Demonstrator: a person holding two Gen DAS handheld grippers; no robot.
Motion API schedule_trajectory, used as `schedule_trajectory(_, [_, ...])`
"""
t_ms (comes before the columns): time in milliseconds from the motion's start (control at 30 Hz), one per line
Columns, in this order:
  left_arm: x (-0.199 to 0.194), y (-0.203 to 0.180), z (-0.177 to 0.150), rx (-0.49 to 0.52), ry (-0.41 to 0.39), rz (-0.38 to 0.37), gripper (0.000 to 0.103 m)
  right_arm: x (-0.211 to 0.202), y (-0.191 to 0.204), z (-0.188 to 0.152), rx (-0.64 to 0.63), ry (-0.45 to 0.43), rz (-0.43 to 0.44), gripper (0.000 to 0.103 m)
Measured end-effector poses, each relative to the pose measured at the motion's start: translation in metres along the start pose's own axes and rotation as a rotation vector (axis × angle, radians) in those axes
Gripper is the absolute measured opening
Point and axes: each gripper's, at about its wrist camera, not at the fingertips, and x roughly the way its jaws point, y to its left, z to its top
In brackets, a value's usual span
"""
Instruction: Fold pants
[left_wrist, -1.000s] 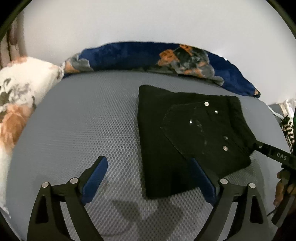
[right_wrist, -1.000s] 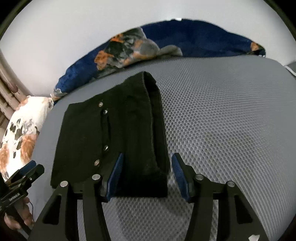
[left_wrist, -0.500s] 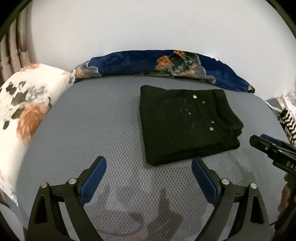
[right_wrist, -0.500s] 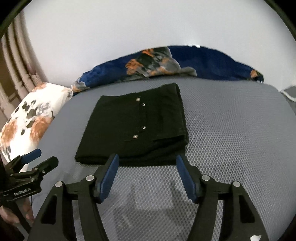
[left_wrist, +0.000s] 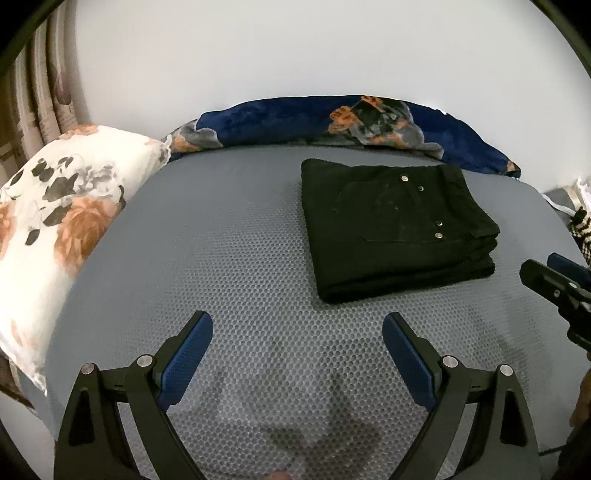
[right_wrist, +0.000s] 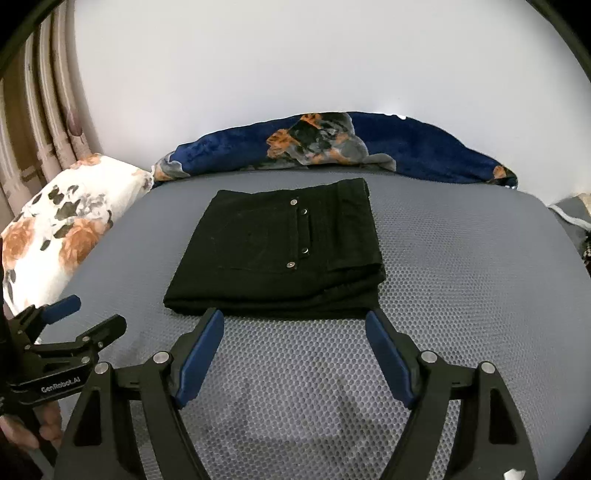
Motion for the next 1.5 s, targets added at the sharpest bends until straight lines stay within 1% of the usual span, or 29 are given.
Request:
schedule_trajectory(67, [0.0,0.0,-0.001,0.0,0.0,0.003,0.093,0.0,0.003,-0.001,-0.007,0.002,0.002,0.079])
schedule_trajectory(200, [0.002,0.002,-0.002,-0.001,0.005,0.005,0.093,-0.001,0.007,0.0,-0.023,0.002,-0.005,0.079])
schedule_trajectory(667, [0.003,0.002,0.0,0.01,0.007,0.012,0.093,0.002,0.004,-0.005,0.009,0.029,0.003,0.079])
schedule_trajectory(800, [0.004,0.001,-0.001,0.011,0.014,0.026,0.093,0.002,0.004,-0.005,0.014,0.034,-0.005,0.079])
schedule_trajectory(1033, [0.004,0.0,-0.004,0.009,0.023,0.029,0.093,0.004,0.005,-0.006,0.016,0.042,-0.018,0.079])
schedule_trajectory(1167, [0.006,0.0,-0.004,0.01,0.03,0.03,0.093,0.006,0.006,-0.008,0.019,0.048,-0.018,0.084])
schedule_trajectory(1500, [0.006,-0.001,-0.006,0.01,0.036,0.032,0.093,0.01,0.009,-0.011,0.017,0.064,-0.008,0.084])
